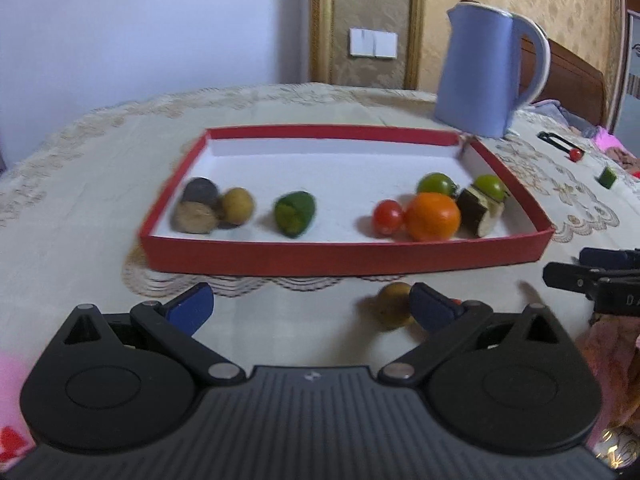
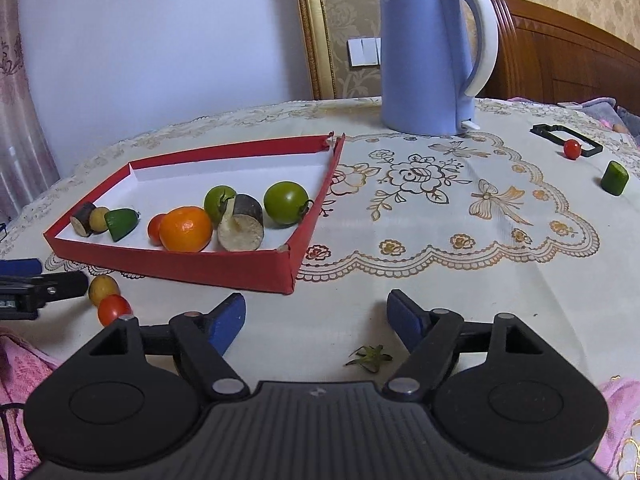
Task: Organize fruits
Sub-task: 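Grasp the yellowish round fruit beside the tray with the left gripper, then lower the yellowish fruit into the tray and open the left gripper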
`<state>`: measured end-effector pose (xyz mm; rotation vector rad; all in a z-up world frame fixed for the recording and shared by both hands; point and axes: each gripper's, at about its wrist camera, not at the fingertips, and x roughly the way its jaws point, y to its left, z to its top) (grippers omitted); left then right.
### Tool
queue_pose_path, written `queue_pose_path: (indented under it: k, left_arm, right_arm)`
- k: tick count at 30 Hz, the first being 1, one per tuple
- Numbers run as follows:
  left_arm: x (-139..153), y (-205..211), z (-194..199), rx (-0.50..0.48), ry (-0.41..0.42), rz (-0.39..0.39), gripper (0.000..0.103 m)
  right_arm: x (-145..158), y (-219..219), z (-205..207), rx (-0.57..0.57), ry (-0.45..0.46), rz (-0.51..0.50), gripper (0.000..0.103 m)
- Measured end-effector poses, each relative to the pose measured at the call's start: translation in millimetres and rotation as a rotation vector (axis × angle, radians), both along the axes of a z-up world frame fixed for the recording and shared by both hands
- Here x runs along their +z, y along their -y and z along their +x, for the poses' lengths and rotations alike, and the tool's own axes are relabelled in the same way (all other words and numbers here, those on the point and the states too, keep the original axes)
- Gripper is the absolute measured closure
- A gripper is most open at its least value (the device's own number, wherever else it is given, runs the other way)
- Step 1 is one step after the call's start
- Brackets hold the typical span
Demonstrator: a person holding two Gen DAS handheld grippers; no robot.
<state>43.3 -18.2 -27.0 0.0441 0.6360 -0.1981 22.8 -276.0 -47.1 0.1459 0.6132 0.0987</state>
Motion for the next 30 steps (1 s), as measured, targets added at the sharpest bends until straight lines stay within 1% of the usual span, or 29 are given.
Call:
queue_pose_path:
  k: [2,4,5,7,9,10,11,12,13,14,15,16,17,19,22,24,25,27,28,30]
  left_arm:
    - [-0.7,4.4,0.2,-0.016,-0.002,-0.003,0.003]
    - [-1.6,8.2,0.7,-0.024,0.003,0.012,0.003]
    - [-1.7,8.9,1.2,-0.021,0.002,0.011,0.005]
    - [-1.6,7.5,2.9,-0.021,-0.015,-0.019,0.008]
    - [-1.2,5.7,3.9,-0.036,-0.021,-0.043,0.014]
    - [-1.6,5.9,4.5,-0.035,-0.022,-0.037,0.023]
    - [-2.8,6.1,5.4,-0.042,-0.026,-0.032,0.028]
    - [-3.4,3.9,5.1,-0.054,-0.030,-0.052,0.034]
    - [-3.5,0.7,4.6,-0.067,-0.045,-0.081,0.050]
    - [-4.1,-0.6,3.9,-0.084,-0.061,-0.086,0.062]
    - [-4.1,0.7,1.4,-0.083,-0.045,-0.051,0.067]
    - [-4.8,1.2,0.2,-0.081,-0.039,-0.030,0.074]
    - [-5.6,0.8,-0.7,-0.079,-0.032,-0.019,0.077]
    - [-6.1,-2.5,-1.4,-0.085,-0.031,-0.039,0.081]
    - [-6.2,-6.1,-2.0,-0.091,-0.033,-0.054,0.081]
    - [-4.5,-6.4,-2.8,-0.089,-0.026,-0.048,0.081]
    - [-2.7,-6.3,-3.0,-0.090,-0.015,-0.044,0.081]
    - [2.0,-5.7,-0.9,-0.087,0.000,-0.040,0.081]
    - [4.9,-5.8,1.0,-0.087,0.006,-0.042,0.081]
    - [11.1,-4.9,5.3,-0.083,0.021,-0.046,0.081]
  right_arm:
    - [0.2,-0.1,-0.1,0.002,0.000,0.001,0.024]
    - [0.2,1.0,-0.3,0.004,0.000,0.007,0.024]
    - [0.2,0.6,-0.3,0.004,0.000,0.005,0.023]
    - [0.2,-0.4,0.0,0.005,-0.002,-0.002,0.023]
    - [0.2,-0.7,-0.1,0.005,-0.002,-0.006,0.023]
    - [0.2,-0.5,-0.1,0.005,-0.002,-0.004,0.023]
    - [0.0,-0.7,0.0,0.005,-0.001,-0.002,0.023]
    - [0.0,-0.8,0.0,0.005,-0.002,-0.004,0.023]
    - [0.0,-0.7,0.0,0.005,-0.002,-0.004,0.023]
    - [0.0,-0.5,-0.1,0.005,-0.002,-0.004,0.023]
    - [0.0,-0.6,-0.1,0.005,-0.001,-0.003,0.023]
    - [0.1,-0.6,-0.3,0.004,-0.001,-0.003,0.023]
    - [0.1,-0.8,-0.1,0.004,-0.001,-0.004,0.023]
    - [0.1,-1.0,0.1,0.004,-0.001,-0.006,0.023]
    - [0.2,-0.5,0.1,0.003,0.000,0.000,0.023]
    - [0.6,-0.4,-0.7,-0.003,0.005,-0.003,0.023]
    - [1.8,-0.4,-2.8,-0.008,0.019,-0.002,0.023]
    - [5.2,-2.9,-8.6,0.025,0.060,0.000,0.023]
    - [6.8,-7.8,-10.9,0.050,0.075,-0.017,0.023]
    - [9.3,-21.0,-14.4,0.079,0.099,-0.080,0.023]
